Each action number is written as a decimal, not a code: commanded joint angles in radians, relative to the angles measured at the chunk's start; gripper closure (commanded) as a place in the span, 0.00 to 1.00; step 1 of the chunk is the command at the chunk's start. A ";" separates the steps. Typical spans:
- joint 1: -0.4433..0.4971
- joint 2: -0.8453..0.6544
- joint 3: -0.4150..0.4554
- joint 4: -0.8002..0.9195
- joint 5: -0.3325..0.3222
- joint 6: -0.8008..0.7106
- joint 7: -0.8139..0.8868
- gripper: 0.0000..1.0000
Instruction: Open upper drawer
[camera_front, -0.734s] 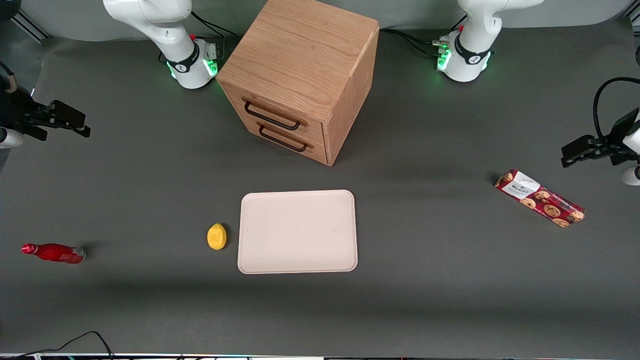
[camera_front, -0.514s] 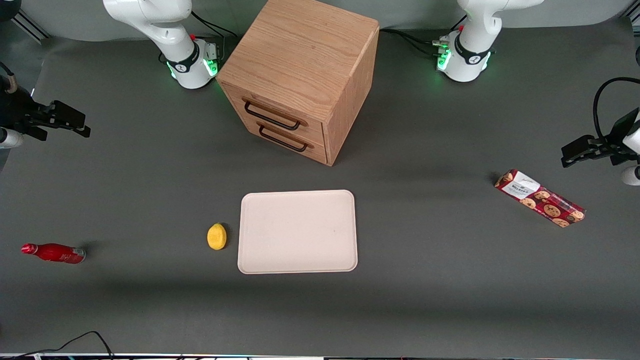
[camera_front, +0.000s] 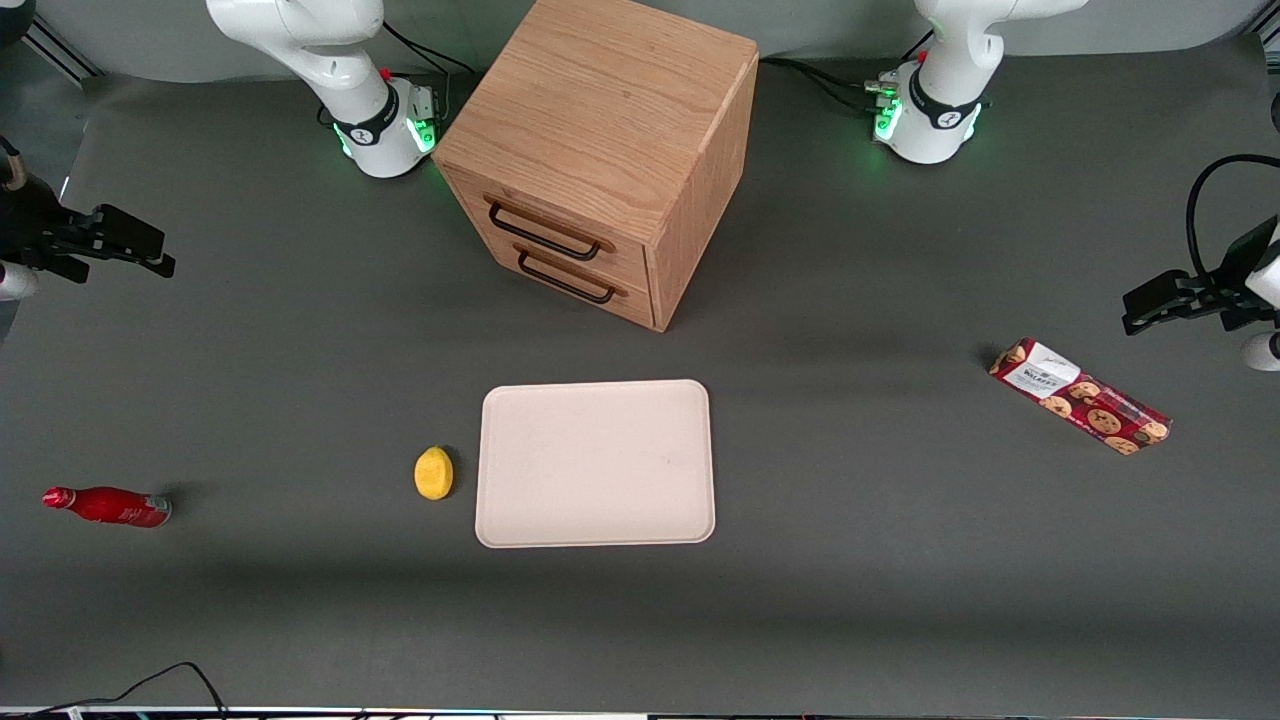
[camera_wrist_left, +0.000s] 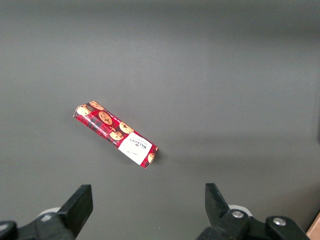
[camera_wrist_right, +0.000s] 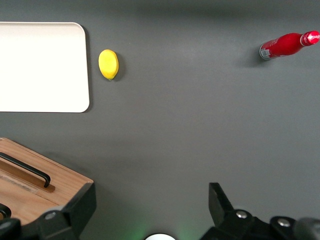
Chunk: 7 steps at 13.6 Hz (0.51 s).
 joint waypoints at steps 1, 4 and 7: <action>-0.019 0.012 0.013 0.024 -0.008 -0.018 -0.024 0.00; -0.021 0.012 0.014 0.029 -0.006 -0.050 -0.027 0.00; -0.010 0.010 0.017 0.030 0.003 -0.052 -0.028 0.00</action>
